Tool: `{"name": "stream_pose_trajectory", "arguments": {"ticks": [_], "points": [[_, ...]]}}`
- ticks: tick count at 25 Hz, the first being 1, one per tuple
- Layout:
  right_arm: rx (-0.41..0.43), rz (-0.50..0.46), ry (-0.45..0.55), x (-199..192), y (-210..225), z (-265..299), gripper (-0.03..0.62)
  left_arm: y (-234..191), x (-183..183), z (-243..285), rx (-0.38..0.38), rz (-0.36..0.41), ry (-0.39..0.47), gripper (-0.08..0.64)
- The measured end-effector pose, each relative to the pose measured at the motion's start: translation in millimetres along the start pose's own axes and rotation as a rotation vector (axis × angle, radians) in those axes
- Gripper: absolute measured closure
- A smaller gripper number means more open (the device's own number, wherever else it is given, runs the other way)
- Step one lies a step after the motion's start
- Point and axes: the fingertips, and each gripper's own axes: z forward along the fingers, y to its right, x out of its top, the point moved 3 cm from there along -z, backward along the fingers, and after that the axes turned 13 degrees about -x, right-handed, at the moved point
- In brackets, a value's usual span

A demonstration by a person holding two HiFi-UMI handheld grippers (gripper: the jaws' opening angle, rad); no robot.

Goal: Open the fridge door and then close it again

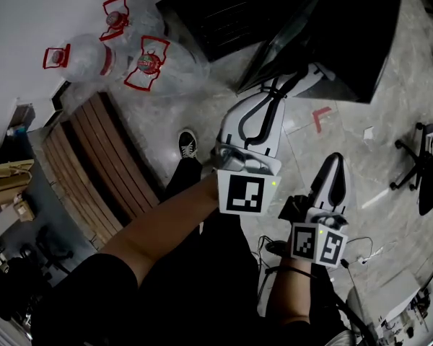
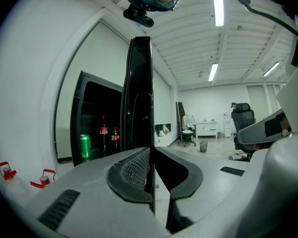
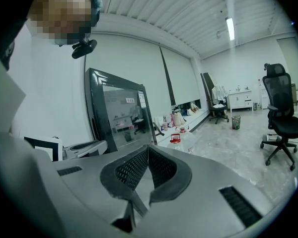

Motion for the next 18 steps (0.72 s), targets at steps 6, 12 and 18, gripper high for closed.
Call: {"name": "stream_pose_trajectory", "arguments": {"ticks": [6, 12, 18], "points": [[0.017, -0.006, -0.012, -5.0, -4.6, 1.8, 0.577, -5.3, -1.0, -1.3, -0.003, -0.001, -0.001, 0.523], [0.063, -0.009, -0.032, -6.5, -25.0, 8.7, 0.577, -26.4, -0.7, -6.5, -0.011, 0.006, -0.007, 0.523], [0.121, -0.026, -0.041, -5.7, -61.2, 28.9, 0.577, -78.0, -4.5, -14.4, 0.033, 0.016, -0.009, 0.521]]}}
